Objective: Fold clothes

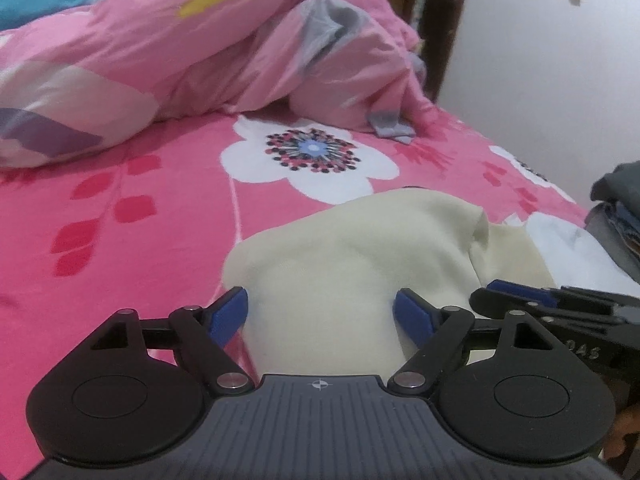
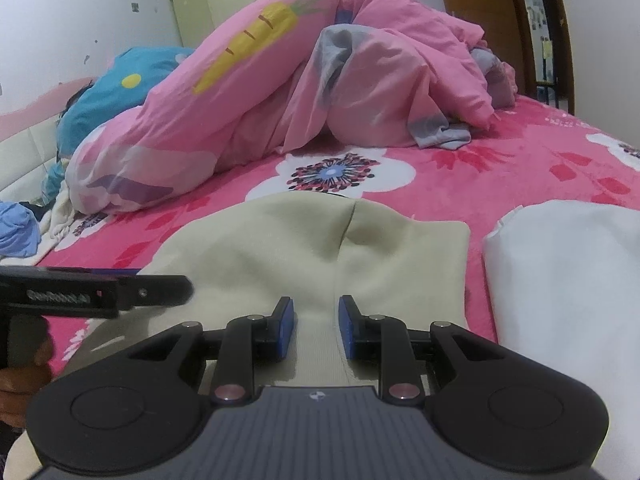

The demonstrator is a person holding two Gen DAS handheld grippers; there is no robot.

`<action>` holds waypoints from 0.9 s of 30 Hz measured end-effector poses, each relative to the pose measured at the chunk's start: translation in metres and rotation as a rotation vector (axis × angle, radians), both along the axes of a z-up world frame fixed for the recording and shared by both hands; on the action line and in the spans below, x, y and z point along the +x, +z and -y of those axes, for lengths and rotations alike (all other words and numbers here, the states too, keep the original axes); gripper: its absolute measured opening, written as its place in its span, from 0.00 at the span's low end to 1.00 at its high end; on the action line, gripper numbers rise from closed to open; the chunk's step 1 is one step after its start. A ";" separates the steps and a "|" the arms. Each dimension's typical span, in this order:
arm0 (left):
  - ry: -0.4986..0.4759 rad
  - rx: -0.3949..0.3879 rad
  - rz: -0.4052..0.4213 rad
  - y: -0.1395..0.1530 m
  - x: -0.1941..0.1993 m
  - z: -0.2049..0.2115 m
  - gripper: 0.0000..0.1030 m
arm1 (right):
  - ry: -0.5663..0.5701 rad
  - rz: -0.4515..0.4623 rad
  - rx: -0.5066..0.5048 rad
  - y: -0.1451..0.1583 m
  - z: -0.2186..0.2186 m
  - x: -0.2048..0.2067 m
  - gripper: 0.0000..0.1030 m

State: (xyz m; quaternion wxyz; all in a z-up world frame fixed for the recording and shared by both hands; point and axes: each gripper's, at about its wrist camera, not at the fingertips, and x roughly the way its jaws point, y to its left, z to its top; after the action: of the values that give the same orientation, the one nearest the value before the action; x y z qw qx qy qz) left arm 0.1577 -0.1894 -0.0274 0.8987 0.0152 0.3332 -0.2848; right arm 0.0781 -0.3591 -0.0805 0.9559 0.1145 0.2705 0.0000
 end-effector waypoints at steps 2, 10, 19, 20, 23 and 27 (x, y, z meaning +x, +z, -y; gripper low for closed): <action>0.013 0.033 0.017 0.010 -0.012 -0.002 0.78 | -0.003 0.000 0.005 0.001 0.000 -0.001 0.26; 0.048 0.092 0.042 0.039 -0.069 -0.016 0.84 | -0.031 0.031 0.003 0.049 -0.023 -0.058 0.42; 0.042 0.188 -0.014 0.016 -0.106 -0.007 0.84 | -0.044 -0.033 -0.054 0.023 -0.059 -0.120 0.42; 0.044 0.193 -0.006 0.016 -0.108 -0.006 0.84 | -0.055 -0.032 -0.049 0.028 -0.060 -0.122 0.42; 0.045 0.206 0.008 0.017 -0.112 -0.003 0.84 | -0.072 -0.010 -0.030 0.037 -0.060 -0.134 0.42; 0.055 0.209 0.009 0.016 -0.115 -0.004 0.84 | -0.081 -0.021 -0.023 0.032 -0.060 -0.147 0.43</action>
State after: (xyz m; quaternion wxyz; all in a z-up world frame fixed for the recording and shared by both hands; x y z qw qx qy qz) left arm 0.0429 -0.1859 -0.0119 0.9012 0.1007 0.3574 -0.2236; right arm -0.0692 -0.2993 -0.0481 0.9535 0.1143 0.2755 -0.0429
